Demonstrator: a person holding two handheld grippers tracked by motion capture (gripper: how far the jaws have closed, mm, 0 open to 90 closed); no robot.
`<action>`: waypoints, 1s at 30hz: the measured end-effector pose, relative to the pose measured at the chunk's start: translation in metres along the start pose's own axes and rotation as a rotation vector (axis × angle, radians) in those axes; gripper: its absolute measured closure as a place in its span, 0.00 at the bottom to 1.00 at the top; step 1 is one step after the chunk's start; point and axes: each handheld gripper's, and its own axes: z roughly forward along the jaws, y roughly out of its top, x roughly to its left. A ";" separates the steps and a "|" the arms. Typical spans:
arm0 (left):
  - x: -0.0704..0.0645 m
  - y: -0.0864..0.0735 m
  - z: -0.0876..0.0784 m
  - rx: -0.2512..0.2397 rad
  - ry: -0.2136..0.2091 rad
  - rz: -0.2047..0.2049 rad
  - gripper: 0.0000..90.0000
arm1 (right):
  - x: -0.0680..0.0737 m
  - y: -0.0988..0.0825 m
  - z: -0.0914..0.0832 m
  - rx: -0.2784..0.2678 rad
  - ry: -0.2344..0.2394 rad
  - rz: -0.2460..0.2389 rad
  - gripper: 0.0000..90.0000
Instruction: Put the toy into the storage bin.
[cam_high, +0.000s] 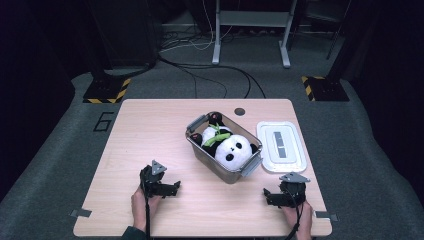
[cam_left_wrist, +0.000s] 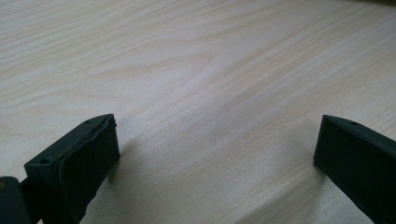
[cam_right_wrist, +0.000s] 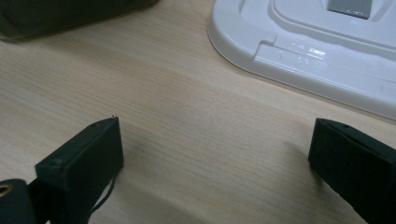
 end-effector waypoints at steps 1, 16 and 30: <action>0.000 0.000 0.000 -0.004 0.005 -0.004 0.00 | -0.001 0.001 0.001 0.006 -0.004 -0.004 0.00; -0.001 0.000 0.000 -0.004 0.010 -0.008 0.00 | -0.006 0.008 0.001 0.006 -0.043 0.006 0.00; -0.001 0.000 0.000 -0.003 0.011 -0.007 0.00 | -0.038 0.055 0.014 -0.013 -0.085 0.030 0.00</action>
